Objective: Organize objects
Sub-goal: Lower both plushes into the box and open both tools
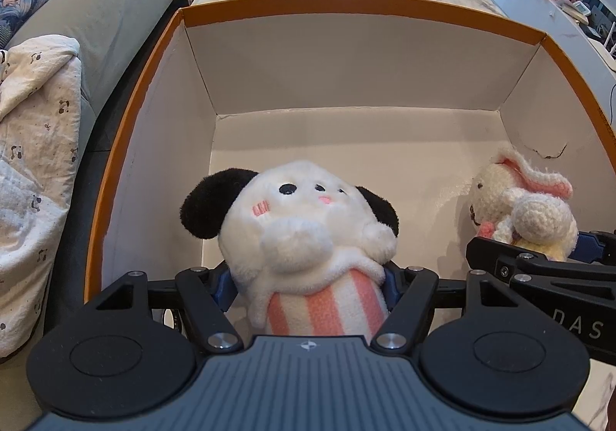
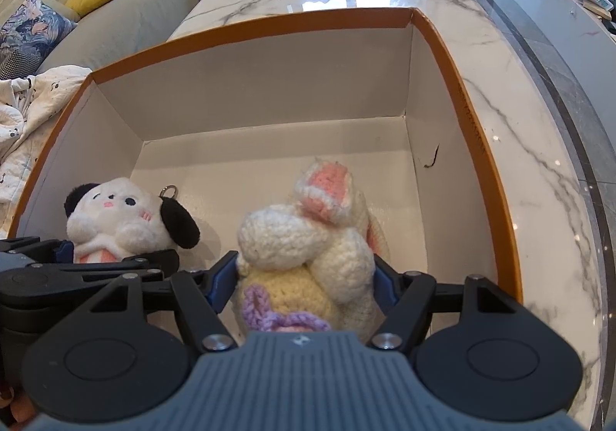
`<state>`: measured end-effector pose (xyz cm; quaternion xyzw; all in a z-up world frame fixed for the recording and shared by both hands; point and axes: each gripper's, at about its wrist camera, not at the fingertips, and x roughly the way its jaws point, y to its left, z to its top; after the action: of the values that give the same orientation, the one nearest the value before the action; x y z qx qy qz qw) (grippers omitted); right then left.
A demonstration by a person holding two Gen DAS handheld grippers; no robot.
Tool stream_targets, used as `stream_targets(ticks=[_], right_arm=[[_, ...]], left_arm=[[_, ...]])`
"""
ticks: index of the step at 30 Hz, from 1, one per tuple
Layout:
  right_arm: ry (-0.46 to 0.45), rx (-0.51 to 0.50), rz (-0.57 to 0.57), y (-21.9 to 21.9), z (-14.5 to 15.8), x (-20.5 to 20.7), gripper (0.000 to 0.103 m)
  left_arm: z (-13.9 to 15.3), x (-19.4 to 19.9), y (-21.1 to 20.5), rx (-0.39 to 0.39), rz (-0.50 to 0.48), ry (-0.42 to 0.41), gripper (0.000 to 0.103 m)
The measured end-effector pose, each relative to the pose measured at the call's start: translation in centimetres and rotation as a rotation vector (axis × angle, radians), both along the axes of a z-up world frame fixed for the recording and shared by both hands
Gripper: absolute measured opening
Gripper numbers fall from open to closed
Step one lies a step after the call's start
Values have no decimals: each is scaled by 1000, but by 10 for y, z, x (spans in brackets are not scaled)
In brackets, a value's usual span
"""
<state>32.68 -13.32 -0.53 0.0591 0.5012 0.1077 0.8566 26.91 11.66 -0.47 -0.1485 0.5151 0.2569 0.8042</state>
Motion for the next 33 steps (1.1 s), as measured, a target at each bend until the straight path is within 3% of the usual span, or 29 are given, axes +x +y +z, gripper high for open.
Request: stream_targets(ticks=[15,22,33], right_arm=[[-3,28,-5,-4,3,-2,72],[-51,71,-26,-8,21,-6,74],[-67,117,-22,-15,32,-10,75]], left_arm=[[0,-2,1,2,27,-37,81],[13,-7,4,-73,81,-101,82],[23,-13,1,-53,82,-137,83]])
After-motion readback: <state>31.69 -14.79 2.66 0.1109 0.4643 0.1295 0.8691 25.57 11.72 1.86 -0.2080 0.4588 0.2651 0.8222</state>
